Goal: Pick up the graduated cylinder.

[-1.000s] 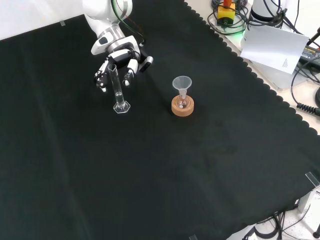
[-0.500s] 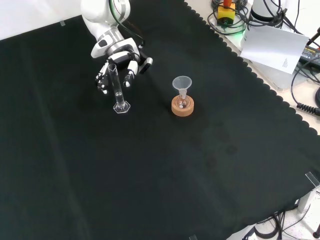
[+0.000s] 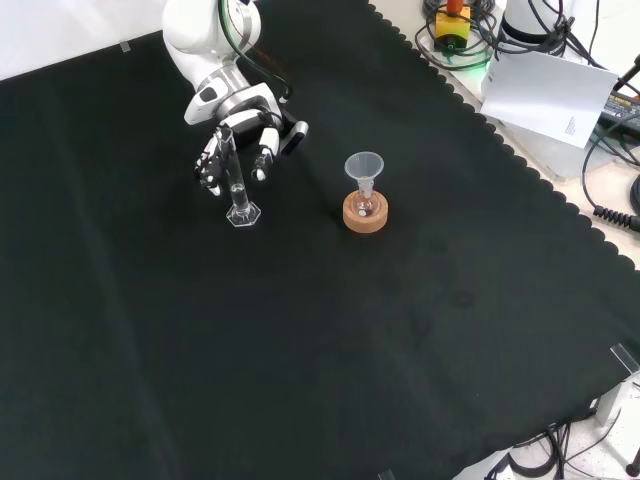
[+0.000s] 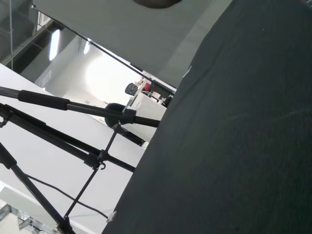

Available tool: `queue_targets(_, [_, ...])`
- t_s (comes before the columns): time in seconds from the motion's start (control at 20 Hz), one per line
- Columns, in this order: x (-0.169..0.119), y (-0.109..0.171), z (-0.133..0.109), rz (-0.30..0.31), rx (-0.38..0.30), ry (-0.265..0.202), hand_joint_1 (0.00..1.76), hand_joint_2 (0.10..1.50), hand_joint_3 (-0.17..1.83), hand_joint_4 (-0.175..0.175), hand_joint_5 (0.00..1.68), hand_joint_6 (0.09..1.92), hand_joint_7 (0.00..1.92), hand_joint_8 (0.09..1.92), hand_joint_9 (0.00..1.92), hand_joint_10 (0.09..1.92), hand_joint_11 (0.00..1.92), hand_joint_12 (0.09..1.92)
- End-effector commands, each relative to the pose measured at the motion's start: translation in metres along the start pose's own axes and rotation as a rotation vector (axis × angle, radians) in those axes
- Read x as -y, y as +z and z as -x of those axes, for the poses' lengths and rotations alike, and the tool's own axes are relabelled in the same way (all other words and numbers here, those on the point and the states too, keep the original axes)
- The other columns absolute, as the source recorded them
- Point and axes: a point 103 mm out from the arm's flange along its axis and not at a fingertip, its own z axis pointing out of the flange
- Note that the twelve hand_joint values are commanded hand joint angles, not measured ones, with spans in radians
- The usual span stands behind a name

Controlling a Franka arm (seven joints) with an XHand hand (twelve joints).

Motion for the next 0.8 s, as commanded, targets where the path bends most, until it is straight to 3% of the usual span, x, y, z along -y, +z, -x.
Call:
queue_targets(0.05, [-0.0006,0.0028,0.0015,-0.001,-0.003,0.0,1.03,1.0,-0.17,-0.02,0.57,0.12,0.53,0.57,0.74,0.49,0.43,1.28])
queue_targets(0.8, [-0.0037,0.0078,0.0053,0.017,-0.023,0.005,1.04,1.01,-0.17,-0.023,0.63,0.2,0.58,0.56,0.84,0.43,0.58,1.19])
